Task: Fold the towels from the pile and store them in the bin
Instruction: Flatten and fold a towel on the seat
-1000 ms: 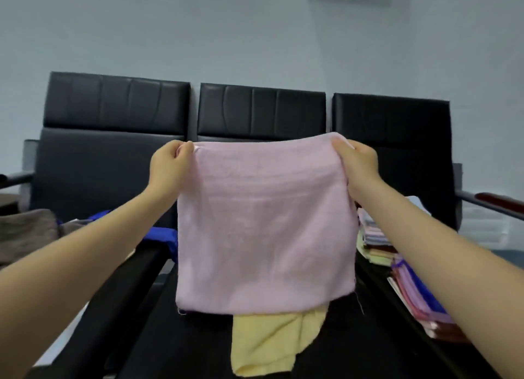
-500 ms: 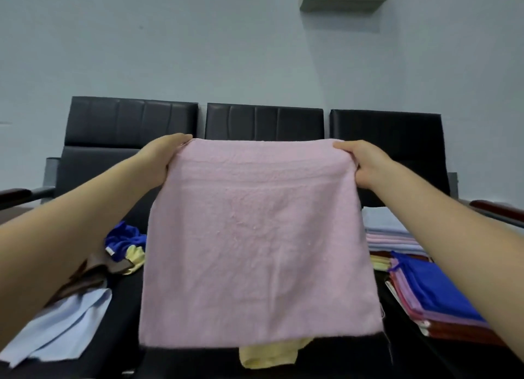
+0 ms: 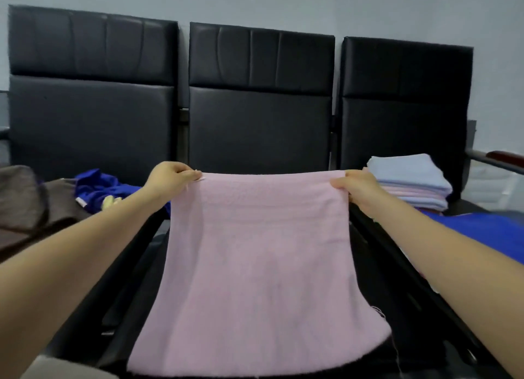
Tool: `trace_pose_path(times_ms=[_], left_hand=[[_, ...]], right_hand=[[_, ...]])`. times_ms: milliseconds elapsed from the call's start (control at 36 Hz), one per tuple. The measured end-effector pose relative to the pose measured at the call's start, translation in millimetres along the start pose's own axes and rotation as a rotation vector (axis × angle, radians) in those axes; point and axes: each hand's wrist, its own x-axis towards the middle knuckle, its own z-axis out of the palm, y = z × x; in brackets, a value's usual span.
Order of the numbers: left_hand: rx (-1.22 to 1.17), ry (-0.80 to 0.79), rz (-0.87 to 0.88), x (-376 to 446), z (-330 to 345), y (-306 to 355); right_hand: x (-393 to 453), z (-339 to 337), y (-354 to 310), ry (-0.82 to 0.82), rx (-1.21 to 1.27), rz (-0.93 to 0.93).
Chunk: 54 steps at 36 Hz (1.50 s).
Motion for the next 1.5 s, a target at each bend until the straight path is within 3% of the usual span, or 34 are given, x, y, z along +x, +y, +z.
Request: trace_pose_path(times_ms=[278, 528, 694, 778, 889, 1028, 1167, 1278, 1389, 1500], left_hand=[[0.145, 0.033, -0.006, 58, 54, -46], [0.366, -0.126, -0.060, 77, 98, -101], [0.555, -0.053, 0.012, 68, 105, -114], [0.539, 0.001, 0.046, 60, 101, -100], [0.396, -0.032, 0.115, 33, 86, -68], [0.269, -0.160, 0.312, -43, 64, -33], [0.337, -0.443, 0.445, -106, 48, -16], [0.308, -0.536, 0.531, -136, 46, -13], [0.354, -0.685, 0.584, -161, 50, -23], [0.417, -0.732, 0.613, -177, 56, -35]], right_hand=[[46, 45, 37, 0.078, -0.115, -0.096], [79, 78, 93, 0.083, -0.296, -0.014], [75, 75, 104, 0.115, -0.478, -0.031], [62, 62, 99, 0.168, -0.574, -0.093], [26, 50, 78, 0.164, -0.471, -0.182], [-51, 49, 66, 0.008, -0.264, -0.264], [-117, 38, 58, -0.409, -0.407, -0.322], [-152, 32, 68, -0.661, -0.480, -0.354], [-172, 24, 81, -0.787, -0.710, -0.569], [-176, 26, 86, -0.755, -0.779, -0.734]])
